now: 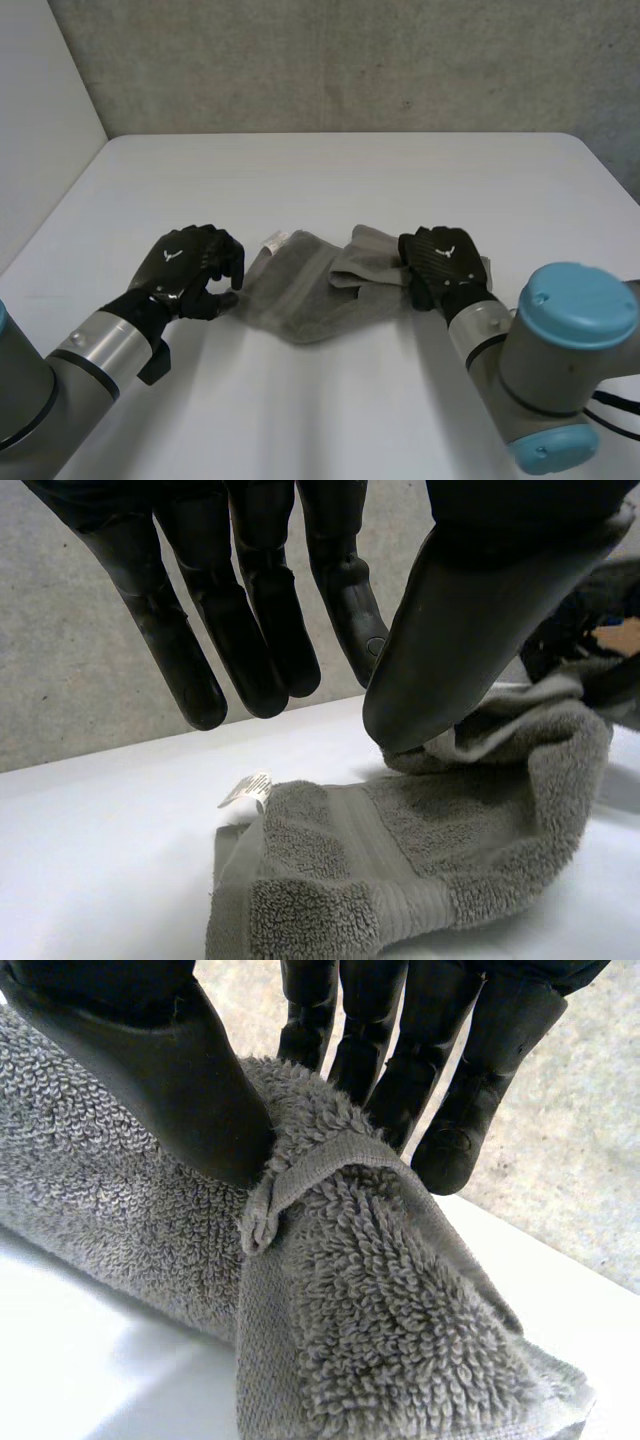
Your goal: Fold the towel.
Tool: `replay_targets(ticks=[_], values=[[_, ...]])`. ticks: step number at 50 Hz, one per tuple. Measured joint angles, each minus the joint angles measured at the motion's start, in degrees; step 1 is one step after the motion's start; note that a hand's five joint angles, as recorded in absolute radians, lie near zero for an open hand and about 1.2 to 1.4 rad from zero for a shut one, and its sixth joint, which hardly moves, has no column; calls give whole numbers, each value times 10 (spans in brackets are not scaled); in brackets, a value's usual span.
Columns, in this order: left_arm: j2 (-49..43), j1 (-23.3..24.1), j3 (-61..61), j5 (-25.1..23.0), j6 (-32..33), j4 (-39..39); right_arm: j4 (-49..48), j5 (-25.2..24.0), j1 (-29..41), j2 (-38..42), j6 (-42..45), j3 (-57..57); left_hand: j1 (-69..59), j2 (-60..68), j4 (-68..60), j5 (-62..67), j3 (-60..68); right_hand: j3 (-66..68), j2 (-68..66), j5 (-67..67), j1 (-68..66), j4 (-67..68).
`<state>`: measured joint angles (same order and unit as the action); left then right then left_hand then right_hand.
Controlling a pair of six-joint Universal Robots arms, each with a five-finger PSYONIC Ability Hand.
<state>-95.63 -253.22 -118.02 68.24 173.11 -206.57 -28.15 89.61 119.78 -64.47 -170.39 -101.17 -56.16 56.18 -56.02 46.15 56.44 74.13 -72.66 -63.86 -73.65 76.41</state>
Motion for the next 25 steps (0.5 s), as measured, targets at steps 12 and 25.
replay_targets(ticks=[12,25], values=[[0,0,0,0,0,0,192,-87,-86,-51,84,36,0,0,0,0,0,6,-2,-2,-6,0],[0,0,0,0,0,0,383,-215,-185,-27,355,160,0,0,0,0,0,8,-2,-2,-7,0]])
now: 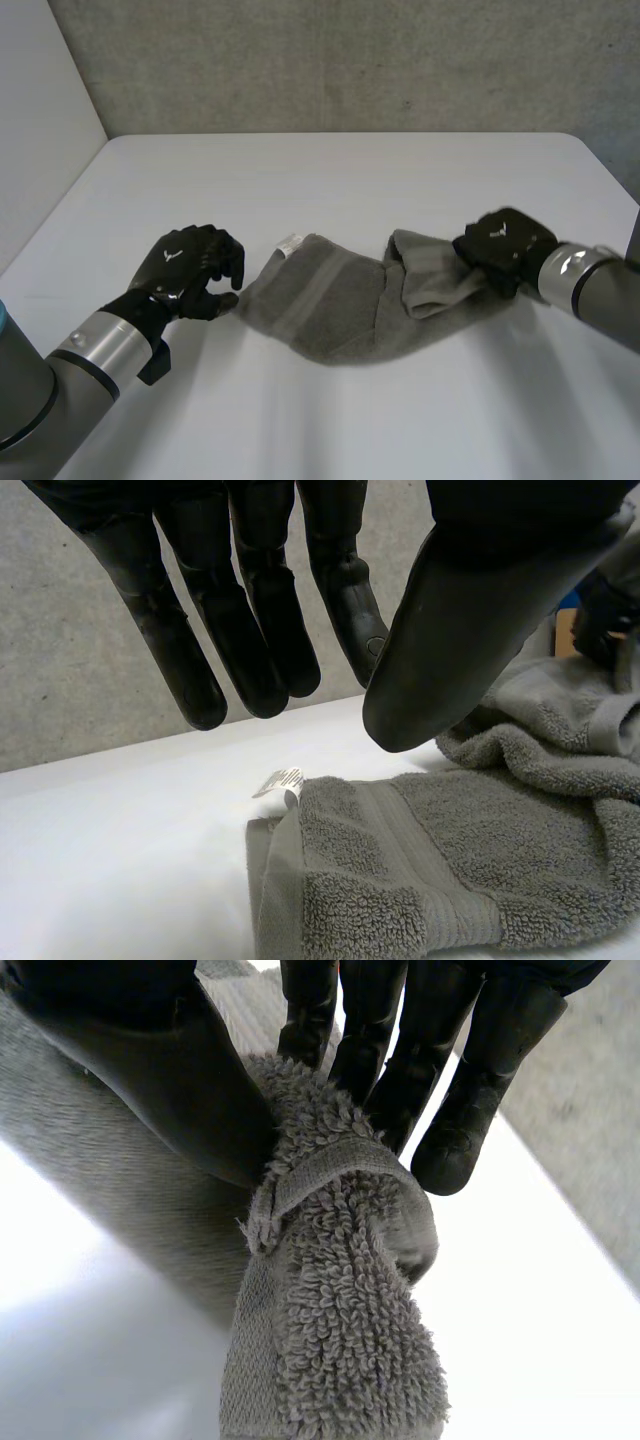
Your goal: Fold the towel.
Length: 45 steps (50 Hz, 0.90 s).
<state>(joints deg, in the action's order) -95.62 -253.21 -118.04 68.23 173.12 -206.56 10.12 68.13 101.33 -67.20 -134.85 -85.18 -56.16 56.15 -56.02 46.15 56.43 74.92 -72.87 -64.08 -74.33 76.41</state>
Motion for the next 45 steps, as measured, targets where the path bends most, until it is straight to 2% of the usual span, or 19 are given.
replay_targets(ticks=[6,15,21,27,33,39,45], values=[[0,0,0,0,0,0,15,-61,0,17,57,74,0,0,0,0,0,0,0,0,0,0],[1,0,0,1,-1,0,15,-87,59,51,28,180,0,0,0,0,0,3,0,0,0,0],[6,-5,2,4,-3,-1,12,-86,126,91,-18,263,0,0,0,0,0,10,0,0,0,0],[21,-43,3,6,-4,-1,14,-86,170,124,-83,344,1,-1,1,-1,-2,12,0,0,-1,0],[30,-77,4,5,-5,0,17,-88,174,120,-155,381,19,-18,17,-20,-19,12,0,0,-1,0],[32,-86,6,4,-5,1,19,-93,165,91,-213,379,62,-60,60,-63,-62,12,0,0,-1,0],[33,-83,7,3,-10,3,41,-135,158,48,-259,366,98,-92,92,-101,-94,13,0,0,-1,0]])
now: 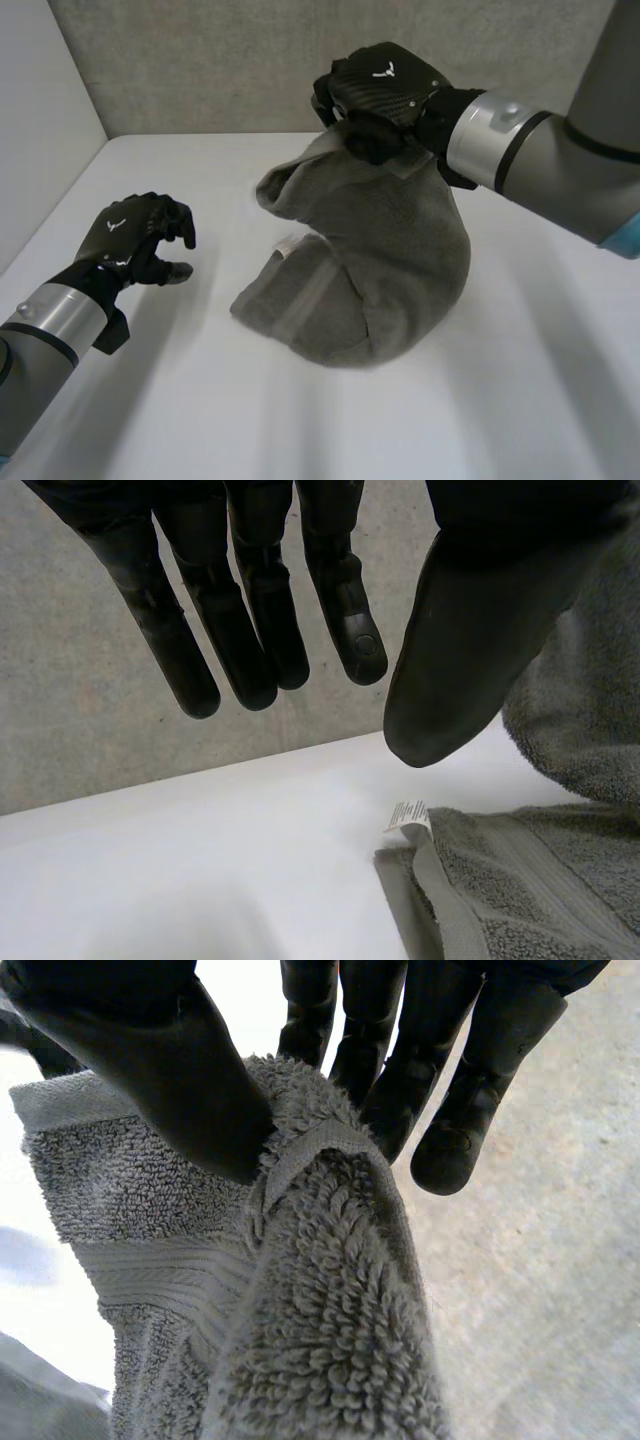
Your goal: Fold the towel.
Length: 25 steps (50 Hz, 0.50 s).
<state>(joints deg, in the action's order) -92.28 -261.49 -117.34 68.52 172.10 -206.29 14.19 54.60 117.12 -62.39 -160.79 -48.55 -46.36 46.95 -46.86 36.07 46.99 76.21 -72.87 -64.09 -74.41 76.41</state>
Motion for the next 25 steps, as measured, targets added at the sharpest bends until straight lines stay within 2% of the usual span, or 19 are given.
replay_targets(ticks=[7,12,17,25], values=[[2,-2,1,-1,-18,-1,28,-97,-12,-49,-62,4,5,-7,5,-7,-5,1,-2,0,0,0],[2,-4,2,-1,-25,-2,29,-146,-25,-36,-109,25,5,-7,5,-7,-5,1,-2,0,0,0],[2,-6,3,-1,-26,-3,29,-166,-27,55,-137,85,5,-7,5,-7,-5,1,-2,0,0,0],[2,-7,3,-1,-26,-4,50,-145,-2,220,-142,211,5,-7,5,-7,-5,1,-2,0,0,0]])
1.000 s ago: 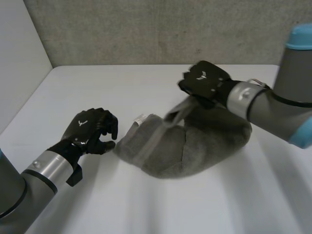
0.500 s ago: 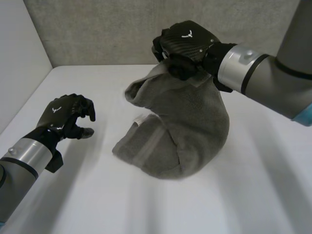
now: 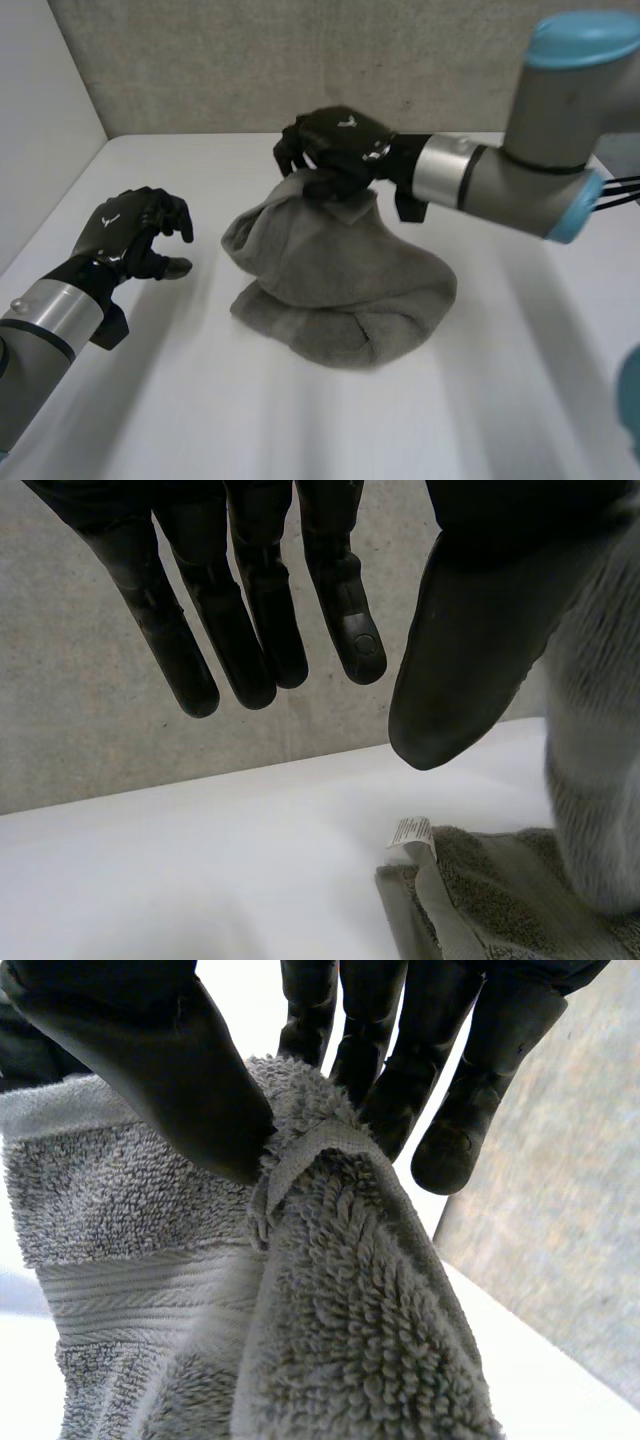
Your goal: Fold the towel.
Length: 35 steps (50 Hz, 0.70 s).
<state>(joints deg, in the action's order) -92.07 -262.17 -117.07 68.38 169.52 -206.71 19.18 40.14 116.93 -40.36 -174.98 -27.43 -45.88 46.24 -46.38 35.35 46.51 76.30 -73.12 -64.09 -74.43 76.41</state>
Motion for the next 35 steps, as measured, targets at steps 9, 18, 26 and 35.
replay_targets(ticks=[9,18,26,35], values=[[0,-3,-1,0,-1,0,40,78,51,142,3,125,0,0,1,0,0,0,0,0,0,0],[-1,-3,-2,0,0,-1,43,164,72,160,10,151,0,0,2,0,0,-539,541,554,536,-537],[-5,-1,-1,-2,3,-1,66,227,66,98,31,143,0,0,2,0,0,-627,595,607,611,-625],[-14,7,1,-4,10,0,160,230,22,-50,44,-14,0,0,2,0,0,-628,595,607,611,-625]])
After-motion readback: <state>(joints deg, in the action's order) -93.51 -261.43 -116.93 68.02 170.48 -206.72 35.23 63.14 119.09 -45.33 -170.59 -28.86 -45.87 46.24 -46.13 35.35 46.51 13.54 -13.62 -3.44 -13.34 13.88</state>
